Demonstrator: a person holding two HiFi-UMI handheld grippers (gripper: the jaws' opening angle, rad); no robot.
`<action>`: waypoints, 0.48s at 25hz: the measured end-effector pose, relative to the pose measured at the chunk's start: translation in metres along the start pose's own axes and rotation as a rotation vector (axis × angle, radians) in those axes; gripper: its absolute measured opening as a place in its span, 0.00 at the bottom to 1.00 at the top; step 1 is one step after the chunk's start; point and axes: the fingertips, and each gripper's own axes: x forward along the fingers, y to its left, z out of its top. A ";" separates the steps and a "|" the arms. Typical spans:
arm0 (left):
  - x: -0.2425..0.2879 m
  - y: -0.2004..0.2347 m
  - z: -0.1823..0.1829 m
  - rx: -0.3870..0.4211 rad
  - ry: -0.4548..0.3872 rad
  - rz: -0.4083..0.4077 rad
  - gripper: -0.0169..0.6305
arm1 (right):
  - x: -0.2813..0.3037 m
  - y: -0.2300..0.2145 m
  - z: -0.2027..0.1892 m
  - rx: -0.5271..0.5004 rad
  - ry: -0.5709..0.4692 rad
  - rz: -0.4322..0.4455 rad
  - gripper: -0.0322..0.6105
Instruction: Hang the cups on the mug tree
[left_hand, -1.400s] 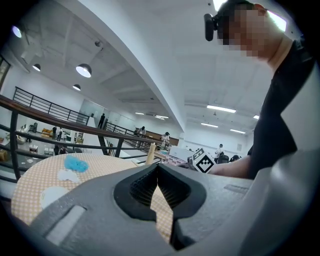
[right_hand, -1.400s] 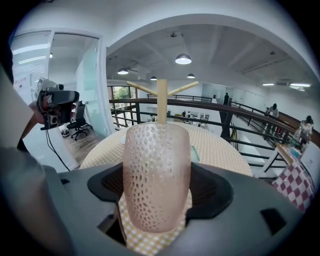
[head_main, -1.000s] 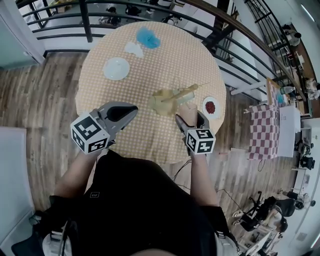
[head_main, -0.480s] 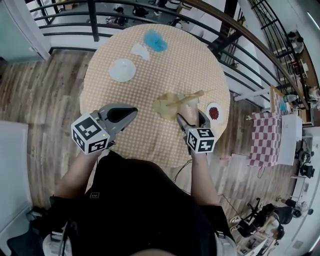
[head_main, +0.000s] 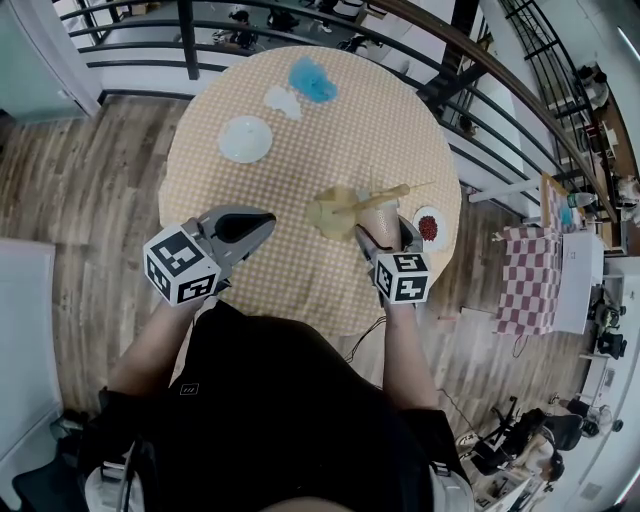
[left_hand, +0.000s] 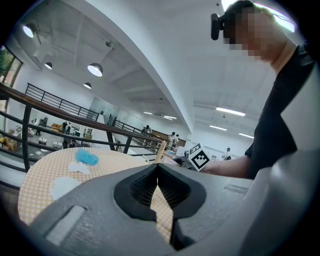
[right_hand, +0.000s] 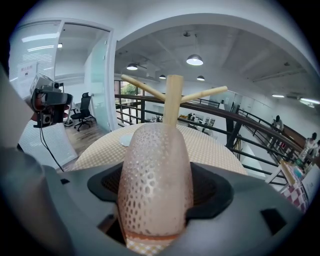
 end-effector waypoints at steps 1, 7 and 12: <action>0.001 0.000 -0.001 -0.001 0.001 0.000 0.04 | 0.001 0.000 -0.001 -0.009 0.009 0.000 0.63; 0.005 0.001 -0.005 -0.009 0.005 -0.001 0.04 | 0.009 0.005 -0.014 -0.083 0.111 0.032 0.63; 0.004 0.000 -0.009 -0.022 0.009 0.001 0.04 | 0.012 0.006 -0.020 -0.130 0.174 0.042 0.63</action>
